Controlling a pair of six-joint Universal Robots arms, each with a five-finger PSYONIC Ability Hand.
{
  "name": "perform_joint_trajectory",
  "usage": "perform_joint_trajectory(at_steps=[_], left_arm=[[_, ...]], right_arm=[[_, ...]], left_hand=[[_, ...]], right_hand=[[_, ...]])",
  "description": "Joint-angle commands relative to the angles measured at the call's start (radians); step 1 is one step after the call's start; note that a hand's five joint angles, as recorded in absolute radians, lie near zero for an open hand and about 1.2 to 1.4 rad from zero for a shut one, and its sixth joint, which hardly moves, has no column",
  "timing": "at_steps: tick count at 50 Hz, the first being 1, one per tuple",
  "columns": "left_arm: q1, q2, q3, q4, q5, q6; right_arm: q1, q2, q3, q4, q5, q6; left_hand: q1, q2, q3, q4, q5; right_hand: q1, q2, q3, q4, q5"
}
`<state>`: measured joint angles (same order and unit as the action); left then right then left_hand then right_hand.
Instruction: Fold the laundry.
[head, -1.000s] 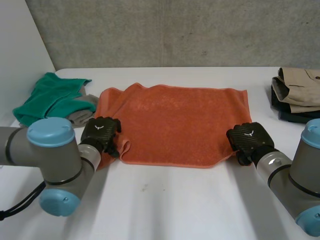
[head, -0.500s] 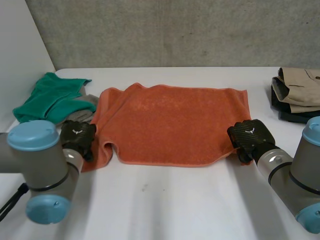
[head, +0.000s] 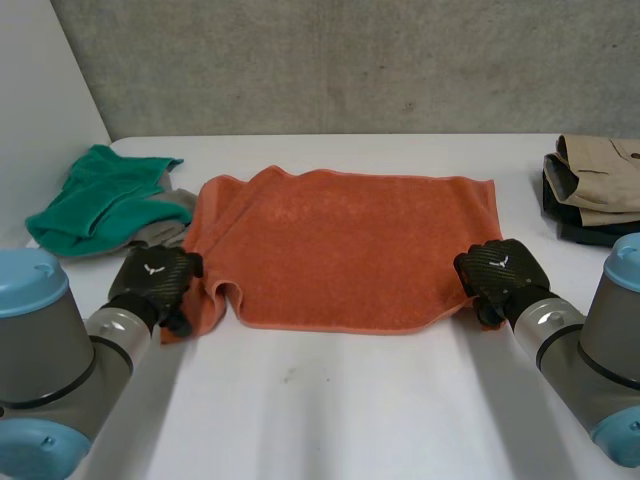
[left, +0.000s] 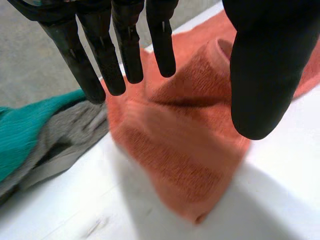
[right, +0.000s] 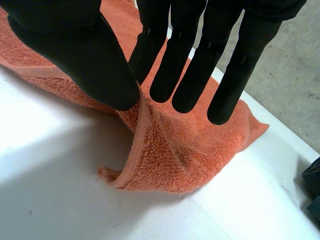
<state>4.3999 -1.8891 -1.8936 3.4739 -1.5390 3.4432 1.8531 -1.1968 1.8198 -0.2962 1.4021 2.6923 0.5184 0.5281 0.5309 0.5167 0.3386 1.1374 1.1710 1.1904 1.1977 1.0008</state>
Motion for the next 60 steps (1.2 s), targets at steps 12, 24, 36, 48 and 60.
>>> perform_joint_trajectory(at_steps=[12,24,36,48,60], left_arm=[[-0.119,-0.18,0.241,0.021,-0.081,-0.147],[-0.119,-0.291,0.314,0.008,-0.164,-0.09],[-0.059,-0.109,0.222,0.001,-0.207,0.077],[-0.054,0.367,0.177,-0.315,-0.047,0.238],[-0.033,0.1,0.178,-0.339,-0.006,0.252]], right_arm=[[0.0,0.0,0.007,0.002,0.0,0.0],[-0.003,0.005,-0.008,0.002,0.002,-0.002],[-0.034,-0.018,-0.108,0.121,0.017,-0.159],[-0.071,-0.386,-0.349,0.588,0.049,-0.388],[-0.087,-0.145,-0.333,0.684,0.021,-0.407]], left_hand=[[0.047,0.038,0.035,0.049,0.053],[0.115,0.105,0.102,0.117,0.12],[0.878,0.868,0.865,0.88,0.883],[0.878,0.868,0.865,0.88,0.883],[0.878,0.868,0.865,0.88,0.883]], right_hand=[[0.259,0.225,0.206,0.199,0.221],[0.259,0.225,0.206,0.199,0.221],[0.259,0.225,0.206,0.199,0.221],[0.259,0.225,0.206,0.199,0.221],[0.259,0.225,0.206,0.199,0.221]])
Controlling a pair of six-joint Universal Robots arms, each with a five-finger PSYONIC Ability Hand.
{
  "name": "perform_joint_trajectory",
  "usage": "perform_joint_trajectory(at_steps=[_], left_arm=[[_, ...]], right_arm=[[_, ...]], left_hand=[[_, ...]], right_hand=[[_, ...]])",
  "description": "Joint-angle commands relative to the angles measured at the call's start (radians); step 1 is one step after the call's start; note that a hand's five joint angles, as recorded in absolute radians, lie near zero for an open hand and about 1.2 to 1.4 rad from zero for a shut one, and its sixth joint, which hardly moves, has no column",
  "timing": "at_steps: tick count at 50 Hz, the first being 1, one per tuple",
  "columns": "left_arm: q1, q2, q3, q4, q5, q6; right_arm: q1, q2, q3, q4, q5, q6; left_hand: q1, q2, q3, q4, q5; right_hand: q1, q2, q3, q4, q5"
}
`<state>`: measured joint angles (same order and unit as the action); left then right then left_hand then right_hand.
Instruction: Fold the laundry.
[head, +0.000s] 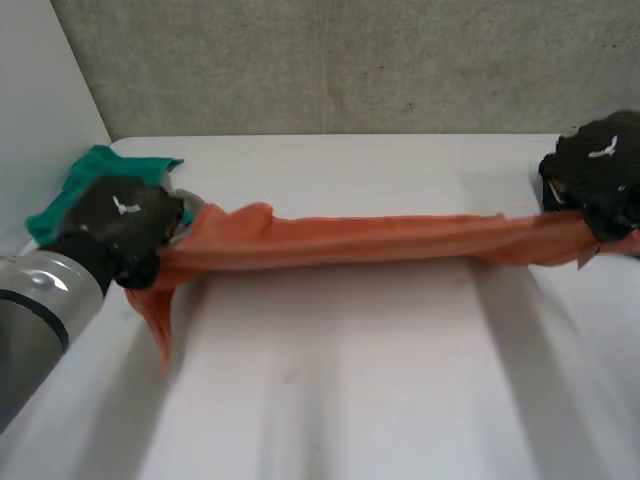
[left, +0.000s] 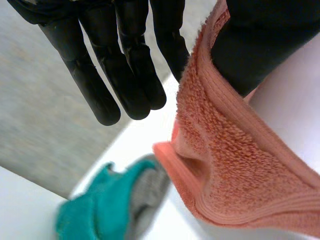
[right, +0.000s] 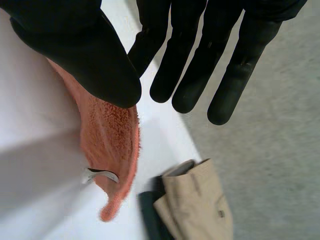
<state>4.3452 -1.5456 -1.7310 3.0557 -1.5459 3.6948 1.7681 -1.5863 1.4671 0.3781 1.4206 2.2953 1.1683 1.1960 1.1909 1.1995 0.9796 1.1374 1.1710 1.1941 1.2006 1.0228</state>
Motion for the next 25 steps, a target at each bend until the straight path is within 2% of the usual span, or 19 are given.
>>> perform_joint_trajectory(at_steps=[1,5,8,13,14,15,20,25], left_arm=[[0.031,-0.276,0.028,0.095,0.001,0.002],[0.08,-0.428,0.125,0.143,0.006,0.014],[0.076,-0.502,0.203,0.143,0.001,0.016],[0.059,-0.522,0.248,0.141,0.001,0.005],[0.054,-0.522,0.249,0.141,0.001,0.004],[0.051,-0.522,0.249,0.141,0.003,0.004],[0.034,-0.516,0.235,0.138,0.0,0.004],[0.039,-0.513,0.203,0.138,0.0,0.004]], right_arm=[[0.005,0.29,0.007,0.008,0.006,-0.011],[0.01,0.431,-0.057,-0.002,0.024,0.024],[0.011,0.486,-0.102,-0.024,0.04,0.099],[0.008,0.545,-0.139,-0.018,0.06,0.173],[0.004,0.546,-0.14,-0.012,0.06,0.183],[0.001,0.545,-0.14,-0.002,0.055,0.194],[0.004,0.536,-0.142,0.06,0.052,0.222],[-0.002,0.532,-0.152,0.154,0.046,0.225]], left_hand=[[0.228,0.2,0.205,0.197,0.242],[0.228,0.2,0.205,0.197,0.242],[0.228,0.2,0.205,0.197,0.242],[0.228,0.2,0.205,0.197,0.242],[0.228,0.2,0.205,0.197,0.242],[0.228,0.2,0.205,0.197,0.242],[0.228,0.2,0.205,0.197,0.242],[0.228,0.2,0.205,0.197,0.242]], right_hand=[[0.259,0.225,0.202,0.196,0.199],[0.259,0.225,0.202,0.196,0.199],[0.259,0.225,0.202,0.196,0.199],[0.259,0.225,0.202,0.196,0.199],[0.213,0.18,0.157,0.15,0.153],[0.009,-0.024,-0.047,-0.054,-0.05],[-0.368,-0.401,-0.424,-0.431,-0.428],[-0.497,-0.531,-0.554,-0.561,-0.557]])
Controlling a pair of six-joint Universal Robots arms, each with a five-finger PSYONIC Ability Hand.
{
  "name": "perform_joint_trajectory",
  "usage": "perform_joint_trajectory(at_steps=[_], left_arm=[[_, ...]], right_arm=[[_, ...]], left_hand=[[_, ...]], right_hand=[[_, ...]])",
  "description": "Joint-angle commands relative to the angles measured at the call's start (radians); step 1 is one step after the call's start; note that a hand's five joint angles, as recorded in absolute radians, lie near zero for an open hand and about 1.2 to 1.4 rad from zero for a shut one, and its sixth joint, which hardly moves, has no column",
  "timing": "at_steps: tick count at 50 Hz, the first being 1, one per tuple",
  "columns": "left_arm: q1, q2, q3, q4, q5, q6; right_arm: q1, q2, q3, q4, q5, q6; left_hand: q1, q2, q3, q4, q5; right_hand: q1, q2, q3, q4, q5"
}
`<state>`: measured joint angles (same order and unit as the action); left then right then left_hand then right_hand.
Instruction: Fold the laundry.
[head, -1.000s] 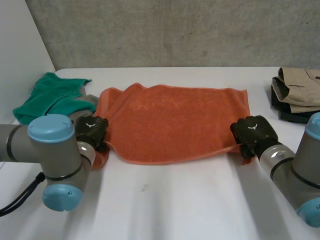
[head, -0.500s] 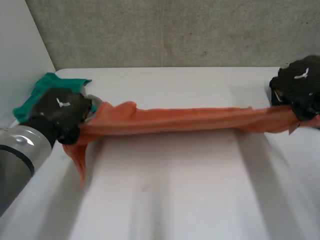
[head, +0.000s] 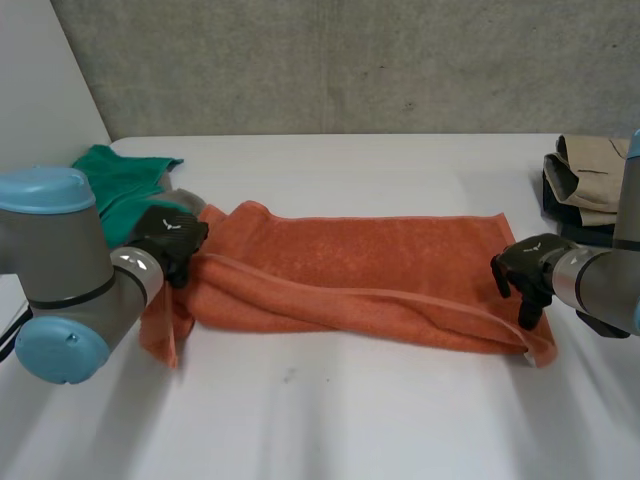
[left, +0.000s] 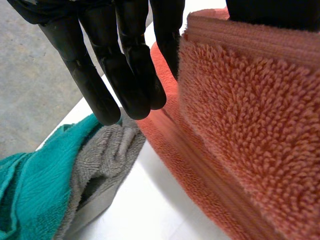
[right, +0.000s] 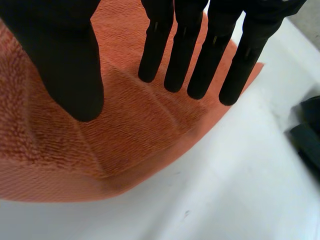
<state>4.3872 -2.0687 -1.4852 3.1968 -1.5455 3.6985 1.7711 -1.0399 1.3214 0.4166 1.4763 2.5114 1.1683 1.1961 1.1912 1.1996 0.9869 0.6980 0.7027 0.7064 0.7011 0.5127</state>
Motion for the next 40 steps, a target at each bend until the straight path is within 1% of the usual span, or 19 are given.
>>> perform_joint_trajectory(at_steps=[1,8,13,16,19,21,24,25,28,29,31,32,35,40], left_arm=[[-0.003,0.012,-0.05,-0.003,-0.001,0.0],[-0.005,0.048,-0.11,0.0,0.005,0.0],[-0.005,0.053,-0.122,0.0,0.007,0.0],[-0.005,0.05,-0.121,0.002,0.008,0.001],[0.0,0.048,-0.11,0.005,0.008,0.001],[0.005,0.047,-0.103,0.006,0.008,0.003],[0.011,0.041,-0.081,0.011,0.01,0.003],[0.009,0.033,-0.066,0.011,0.01,0.001],[0.009,0.025,-0.044,0.011,0.01,0.001],[0.009,0.016,-0.032,0.011,0.01,0.001],[0.009,0.002,-0.015,0.011,0.01,0.0],[0.009,-0.005,-0.007,0.011,0.009,0.0],[0.009,-0.027,0.023,0.008,0.004,-0.003],[0.005,-0.05,0.051,0.003,0.004,-0.003]], right_arm=[[-0.007,-0.014,-0.007,0.125,-0.011,0.01],[-0.007,-0.014,-0.004,0.154,-0.011,0.064],[-0.001,-0.029,-0.024,0.152,-0.016,0.066],[-0.001,-0.071,-0.044,0.152,-0.013,0.076],[0.002,-0.13,-0.021,0.152,-0.007,0.078],[0.005,-0.182,0.039,0.152,-0.008,0.084],[0.011,-0.245,0.125,0.136,-0.016,0.099],[0.016,-0.29,0.184,0.111,-0.016,0.119],[0.033,-0.344,0.287,0.039,-0.014,0.148],[0.051,-0.364,0.355,-0.032,-0.008,0.156],[0.07,-0.373,0.415,-0.096,-0.002,0.153],[0.089,-0.376,0.473,-0.158,0.007,0.153],[0.102,-0.374,0.55,-0.235,0.027,0.155],[0.113,-0.361,0.662,-0.379,0.111,0.162]], left_hand=[[0.228,0.2,0.205,0.197,0.235],[0.228,0.2,0.205,0.197,0.235],[0.228,0.2,0.205,0.197,0.235],[0.228,0.2,0.205,0.197,0.235],[0.228,0.2,0.205,0.197,0.235],[0.228,0.2,0.205,0.197,0.235],[0.228,0.2,0.205,0.197,0.235],[0.228,0.2,0.205,0.197,0.235],[0.228,0.2,0.205,0.197,0.235],[0.228,0.2,0.205,0.197,0.235],[0.228,0.2,0.205,0.197,0.235],[0.228,0.2,0.205,0.197,0.235],[0.228,0.2,0.205,0.197,0.235],[0.228,0.2,0.205,0.197,0.235]], right_hand=[[-0.07,-0.074,-0.078,-0.073,-0.059],[-0.161,-0.165,-0.169,-0.164,-0.15],[-0.176,-0.18,-0.184,-0.179,-0.165],[-0.187,-0.192,-0.196,-0.19,-0.177],[-0.208,-0.212,-0.216,-0.211,-0.197],[-0.255,-0.259,-0.263,-0.258,-0.244],[-0.264,-0.268,-0.272,-0.267,-0.253],[-0.269,-0.274,-0.278,-0.273,-0.259],[-0.264,-0.268,-0.272,-0.267,-0.253],[-0.255,-0.26,-0.263,-0.258,-0.244],[-0.252,-0.257,-0.26,-0.255,-0.241],[-0.246,-0.251,-0.254,-0.249,-0.235],[-0.237,-0.242,-0.246,-0.24,-0.226],[-0.234,-0.239,-0.243,-0.237,-0.224]])
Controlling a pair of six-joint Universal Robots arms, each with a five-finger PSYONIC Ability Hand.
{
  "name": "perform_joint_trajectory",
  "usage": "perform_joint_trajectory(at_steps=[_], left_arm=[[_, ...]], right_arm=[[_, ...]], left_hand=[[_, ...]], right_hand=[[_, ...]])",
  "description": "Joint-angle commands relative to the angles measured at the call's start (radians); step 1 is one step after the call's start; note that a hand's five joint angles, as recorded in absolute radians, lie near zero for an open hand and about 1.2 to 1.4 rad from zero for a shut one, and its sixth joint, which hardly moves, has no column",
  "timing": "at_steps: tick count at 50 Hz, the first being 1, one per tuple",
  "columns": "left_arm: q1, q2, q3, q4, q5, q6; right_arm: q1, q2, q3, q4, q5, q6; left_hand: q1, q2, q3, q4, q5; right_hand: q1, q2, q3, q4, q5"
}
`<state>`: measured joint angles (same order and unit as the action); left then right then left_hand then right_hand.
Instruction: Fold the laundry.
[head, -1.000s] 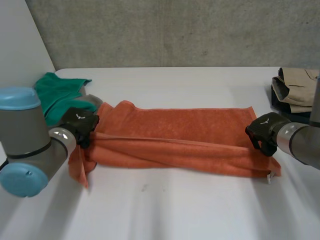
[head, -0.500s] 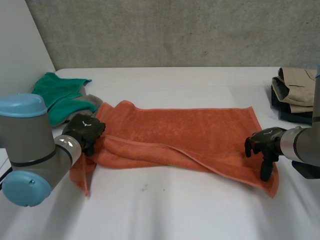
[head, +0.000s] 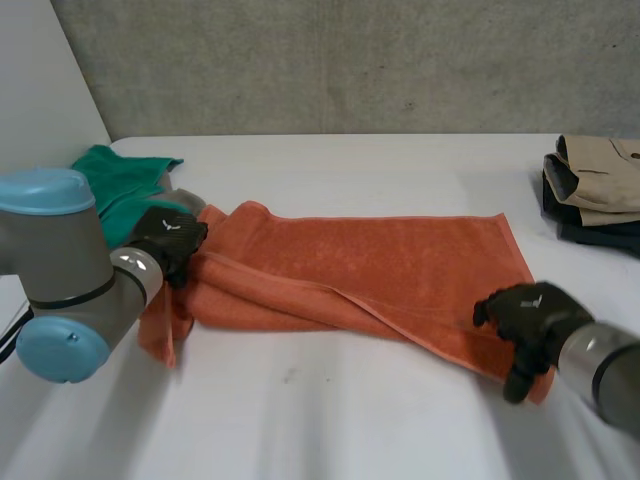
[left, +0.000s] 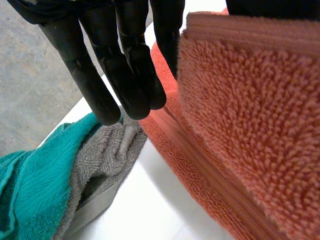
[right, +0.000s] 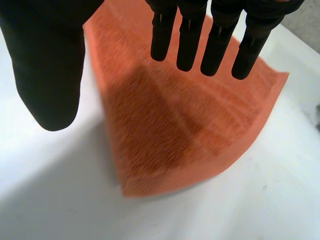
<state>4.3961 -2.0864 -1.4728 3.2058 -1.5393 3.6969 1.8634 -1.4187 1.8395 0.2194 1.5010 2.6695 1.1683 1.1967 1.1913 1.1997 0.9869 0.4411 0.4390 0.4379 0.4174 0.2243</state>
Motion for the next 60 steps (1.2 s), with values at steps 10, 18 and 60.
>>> perform_joint_trajectory(at_steps=[10,18,60], left_arm=[[-0.009,-0.034,0.042,-0.007,-0.002,-0.002],[-0.004,-0.034,0.034,-0.007,-0.004,-0.002],[0.031,0.039,0.175,0.1,0.004,0.238]], right_arm=[[0.022,0.104,0.187,-0.423,0.11,-0.003],[0.022,0.185,0.146,-0.503,0.111,-0.011],[-0.105,0.343,-0.77,-0.04,0.059,-0.108]], left_hand=[[0.228,0.2,0.205,0.197,0.235],[0.228,0.2,0.205,0.197,0.235],[0.228,0.2,0.205,0.197,0.235]], right_hand=[[0.072,0.075,0.076,0.096,0.115],[0.178,0.18,0.181,0.202,0.22],[0.955,0.957,0.958,0.979,0.997]])
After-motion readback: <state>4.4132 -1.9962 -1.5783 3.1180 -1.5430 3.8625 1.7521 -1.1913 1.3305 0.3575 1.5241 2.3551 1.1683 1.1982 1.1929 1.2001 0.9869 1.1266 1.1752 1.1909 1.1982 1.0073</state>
